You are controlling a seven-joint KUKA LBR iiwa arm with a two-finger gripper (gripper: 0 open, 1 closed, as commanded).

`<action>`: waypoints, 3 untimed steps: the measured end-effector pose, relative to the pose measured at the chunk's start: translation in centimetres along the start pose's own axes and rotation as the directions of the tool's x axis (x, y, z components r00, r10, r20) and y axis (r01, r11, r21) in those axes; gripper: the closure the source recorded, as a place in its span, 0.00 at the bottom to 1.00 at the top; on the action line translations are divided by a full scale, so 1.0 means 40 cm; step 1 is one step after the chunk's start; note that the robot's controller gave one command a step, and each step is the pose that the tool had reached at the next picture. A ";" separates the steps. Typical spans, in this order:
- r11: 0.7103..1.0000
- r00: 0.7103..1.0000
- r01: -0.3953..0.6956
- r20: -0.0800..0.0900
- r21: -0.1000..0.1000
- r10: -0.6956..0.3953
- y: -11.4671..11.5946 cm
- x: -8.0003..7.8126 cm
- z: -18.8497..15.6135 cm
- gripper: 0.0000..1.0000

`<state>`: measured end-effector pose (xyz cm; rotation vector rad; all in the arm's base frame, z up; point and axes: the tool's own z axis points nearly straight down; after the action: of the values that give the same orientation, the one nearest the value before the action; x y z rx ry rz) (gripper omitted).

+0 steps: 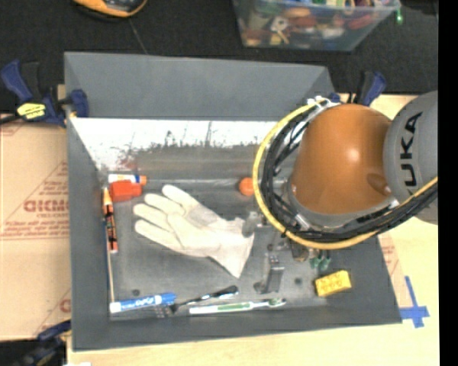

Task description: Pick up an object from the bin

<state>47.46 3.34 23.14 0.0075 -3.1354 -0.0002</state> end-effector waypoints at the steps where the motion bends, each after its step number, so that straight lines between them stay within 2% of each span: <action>1: 1.000 1.000 -0.002 0.009 -0.001 0.002 0.000 -0.004 -0.010 0.00; 2: 1.000 1.000 0.022 0.017 0.000 -0.022 0.005 -0.203 0.323 0.00; 3: 0.948 0.948 -0.319 0.019 -0.008 0.319 0.025 -0.257 0.181 0.00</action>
Offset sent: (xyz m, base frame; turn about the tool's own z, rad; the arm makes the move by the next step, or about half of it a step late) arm 0.0933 0.0035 -0.1614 -0.0299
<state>57.70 4.39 15.83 -0.5024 -3.1155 -0.0068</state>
